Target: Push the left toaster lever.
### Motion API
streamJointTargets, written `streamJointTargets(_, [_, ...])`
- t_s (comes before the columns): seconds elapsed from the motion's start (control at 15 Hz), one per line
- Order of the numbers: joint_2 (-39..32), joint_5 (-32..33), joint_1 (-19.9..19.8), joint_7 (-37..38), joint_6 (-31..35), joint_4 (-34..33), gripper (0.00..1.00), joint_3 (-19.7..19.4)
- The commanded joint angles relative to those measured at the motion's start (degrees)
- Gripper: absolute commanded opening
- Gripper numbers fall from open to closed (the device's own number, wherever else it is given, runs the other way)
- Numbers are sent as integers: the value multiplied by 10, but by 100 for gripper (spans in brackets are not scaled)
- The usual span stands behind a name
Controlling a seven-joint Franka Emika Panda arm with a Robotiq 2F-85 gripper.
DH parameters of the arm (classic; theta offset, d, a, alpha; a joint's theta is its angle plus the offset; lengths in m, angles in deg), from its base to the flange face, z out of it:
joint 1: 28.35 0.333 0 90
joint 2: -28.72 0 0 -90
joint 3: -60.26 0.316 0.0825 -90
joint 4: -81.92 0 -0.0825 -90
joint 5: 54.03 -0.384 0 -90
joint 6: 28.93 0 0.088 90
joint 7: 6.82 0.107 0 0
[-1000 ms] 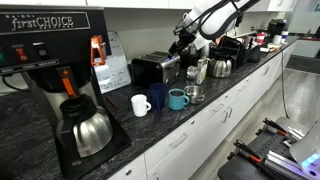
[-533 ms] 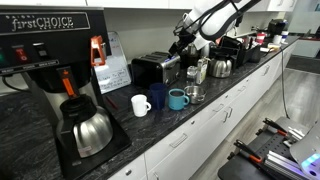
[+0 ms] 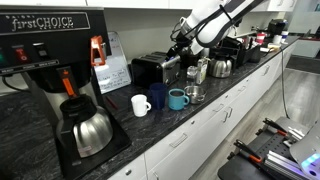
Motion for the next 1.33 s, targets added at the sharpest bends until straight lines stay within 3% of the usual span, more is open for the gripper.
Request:
streamJointTargets(0.0, [-32, 11, -7, -8, 27, -29, 45, -4])
streamJointTargets(0.4, [-58, 5, -7, -10, 21, -55, 4, 2])
streamJointTargets(0.47, [-57, 8, -8, -12, 19, -54, 1, -1])
streamJointTargets(1.27, [-42, 7, -13, -16, 16, -21, 0, -2])
